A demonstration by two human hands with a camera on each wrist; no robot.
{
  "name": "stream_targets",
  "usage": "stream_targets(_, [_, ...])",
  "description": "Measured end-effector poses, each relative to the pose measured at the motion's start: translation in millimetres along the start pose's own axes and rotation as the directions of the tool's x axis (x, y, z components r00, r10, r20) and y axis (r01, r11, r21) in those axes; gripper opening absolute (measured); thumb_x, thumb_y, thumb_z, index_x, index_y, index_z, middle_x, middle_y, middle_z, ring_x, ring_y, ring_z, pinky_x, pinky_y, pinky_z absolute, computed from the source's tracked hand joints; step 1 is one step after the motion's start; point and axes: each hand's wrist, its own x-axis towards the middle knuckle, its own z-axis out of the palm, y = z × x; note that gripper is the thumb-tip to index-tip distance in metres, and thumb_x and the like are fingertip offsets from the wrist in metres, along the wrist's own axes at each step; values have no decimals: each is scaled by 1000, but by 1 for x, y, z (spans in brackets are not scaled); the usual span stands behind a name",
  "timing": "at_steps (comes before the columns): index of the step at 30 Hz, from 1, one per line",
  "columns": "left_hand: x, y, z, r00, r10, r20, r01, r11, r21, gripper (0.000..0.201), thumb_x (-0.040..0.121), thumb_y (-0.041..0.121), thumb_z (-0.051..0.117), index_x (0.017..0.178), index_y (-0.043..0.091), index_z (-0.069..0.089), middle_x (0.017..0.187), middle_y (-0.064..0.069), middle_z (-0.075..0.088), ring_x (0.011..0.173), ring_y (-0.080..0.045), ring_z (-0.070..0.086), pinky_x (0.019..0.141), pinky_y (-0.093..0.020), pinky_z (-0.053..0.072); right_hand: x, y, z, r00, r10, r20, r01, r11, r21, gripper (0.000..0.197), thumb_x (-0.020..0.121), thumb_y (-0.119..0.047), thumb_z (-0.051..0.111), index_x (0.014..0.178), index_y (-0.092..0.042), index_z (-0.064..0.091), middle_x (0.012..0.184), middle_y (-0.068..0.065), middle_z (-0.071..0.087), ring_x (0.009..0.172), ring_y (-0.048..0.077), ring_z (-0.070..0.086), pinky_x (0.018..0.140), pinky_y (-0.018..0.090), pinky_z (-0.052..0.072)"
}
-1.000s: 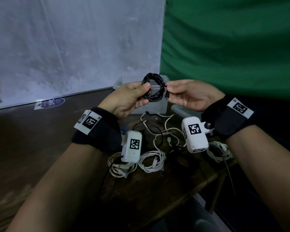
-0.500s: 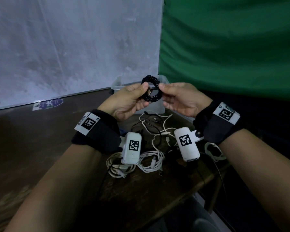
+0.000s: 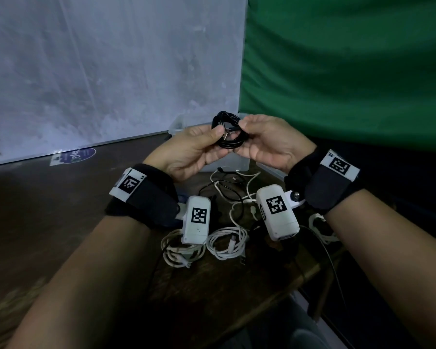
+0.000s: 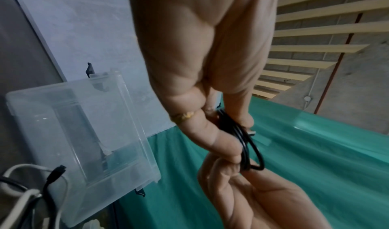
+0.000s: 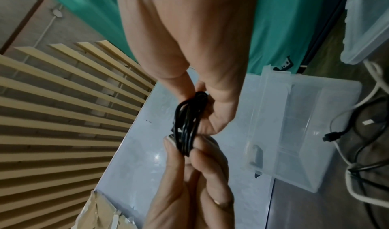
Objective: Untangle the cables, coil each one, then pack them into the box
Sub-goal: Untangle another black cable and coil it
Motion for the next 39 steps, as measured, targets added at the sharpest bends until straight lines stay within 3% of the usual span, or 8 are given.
stream_targets(4, [-3,2,-2,998,-10,62,11,1000,-15,26,92,8,48,117,4,57,102,-1,70,90,-8,67,75,-16,54,0,-2,1,999,4,-47,-6,999,-38,14,96,0,45,108,-7,46,81,12,62,63,18,67,65,37,59])
stream_targets(7, [-1,0,1,1000,-8,11,8,1000,8,14,90,7,53,101,9,60,97,-4,71,83,-9,68,74,-20,56,-1,-3,5,992,-52,-115,29,982,-188,16,94,3,46,92,-13,47,85,9,56,60,13,59,60,33,56])
stream_targets(10, [1,-2,4,999,-9,-44,10,999,38,4,89,6,55,89,10,58,91,-6,70,76,-9,68,68,-19,56,0,-1,6,985,-90,-149,42,953,-300,24,92,7,46,85,-16,45,91,11,53,66,18,54,67,38,51])
stream_targets(14, [1,-3,6,998,-29,-49,33,996,79,12,91,5,54,102,6,57,91,-5,68,75,-7,68,69,-18,56,1,1,6,970,-148,-194,60,915,-398,26,91,9,48,83,-16,45,93,13,55,70,22,57,63,39,53])
stream_targets(23, [-1,-4,13,996,-94,-3,94,991,95,19,94,4,48,106,14,59,96,0,63,79,-3,62,67,-12,53,2,3,9,967,-215,-138,101,817,-567,31,89,12,46,81,-18,42,77,10,50,62,18,50,51,29,45])
stream_targets(28, [-3,-1,11,996,-86,5,85,993,77,20,93,4,48,106,14,60,97,4,65,81,-1,64,72,-13,53,-3,0,11,966,-239,-97,147,820,-553,32,88,13,46,82,-18,42,74,6,51,59,13,51,48,24,46])
stream_targets(34, [-6,9,3,997,-72,-23,74,992,105,14,94,7,48,101,12,59,97,-1,61,80,-6,55,72,-16,54,-8,-7,7,981,-127,-144,91,968,-232,29,85,12,57,98,-10,43,98,16,58,63,16,66,49,27,54])
stream_targets(39, [-8,13,0,992,-123,-32,126,966,224,14,93,14,51,103,17,60,89,2,63,74,-5,56,63,-15,50,-9,-8,6,989,-55,-139,31,985,-171,18,90,7,53,97,-9,47,86,15,64,61,15,68,54,28,56])
